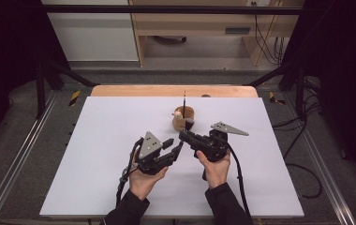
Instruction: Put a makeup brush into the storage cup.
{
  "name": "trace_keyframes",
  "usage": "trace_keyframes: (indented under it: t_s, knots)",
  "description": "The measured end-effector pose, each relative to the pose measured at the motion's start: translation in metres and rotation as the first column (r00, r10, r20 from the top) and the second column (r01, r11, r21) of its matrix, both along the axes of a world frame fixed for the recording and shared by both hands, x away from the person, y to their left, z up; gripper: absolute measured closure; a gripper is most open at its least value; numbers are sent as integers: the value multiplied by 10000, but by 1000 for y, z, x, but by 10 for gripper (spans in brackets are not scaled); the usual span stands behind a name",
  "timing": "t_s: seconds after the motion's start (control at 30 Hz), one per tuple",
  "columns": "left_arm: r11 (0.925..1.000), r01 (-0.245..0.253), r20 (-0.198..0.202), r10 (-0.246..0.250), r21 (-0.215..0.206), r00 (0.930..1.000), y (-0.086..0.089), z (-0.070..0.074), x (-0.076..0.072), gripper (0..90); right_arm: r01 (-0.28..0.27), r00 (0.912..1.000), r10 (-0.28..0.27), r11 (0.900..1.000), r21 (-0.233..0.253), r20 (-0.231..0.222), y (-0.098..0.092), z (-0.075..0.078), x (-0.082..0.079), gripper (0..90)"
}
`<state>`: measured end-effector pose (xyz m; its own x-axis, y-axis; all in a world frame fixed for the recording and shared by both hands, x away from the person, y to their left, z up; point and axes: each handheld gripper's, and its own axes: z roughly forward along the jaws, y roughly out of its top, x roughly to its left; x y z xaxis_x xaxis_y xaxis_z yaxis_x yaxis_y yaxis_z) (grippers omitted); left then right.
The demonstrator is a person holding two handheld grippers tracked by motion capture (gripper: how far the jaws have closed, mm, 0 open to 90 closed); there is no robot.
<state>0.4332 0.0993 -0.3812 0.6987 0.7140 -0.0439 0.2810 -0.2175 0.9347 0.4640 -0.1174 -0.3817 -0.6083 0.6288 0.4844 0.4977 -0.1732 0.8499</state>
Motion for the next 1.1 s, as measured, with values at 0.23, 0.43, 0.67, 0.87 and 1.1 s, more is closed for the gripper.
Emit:
trace_keyframes:
  t_s: [0.23,0.43,0.67,0.87,1.1]
  knots:
    - [10000,-49,175,48,65,9998,16,9,4,484,242,9989,-218,9982,-558,418,-4,5,1,776]
    - [9997,80,378,-88,218,9992,30,12,5,428,291,9974,-242,9969,-726,678,-6,8,3,776]
    - [9993,-140,249,132,346,9996,48,11,8,311,418,9951,-315,9931,-1092,942,-8,13,6,776]
    - [9988,-220,65,218,443,9997,67,6,11,240,422,9928,-271,9908,-1285,1169,-11,18,7,776]
    - [9967,-626,61,623,524,9980,93,1,10,190,549,9890,-326,9867,-1528,1446,-12,22,9,776]
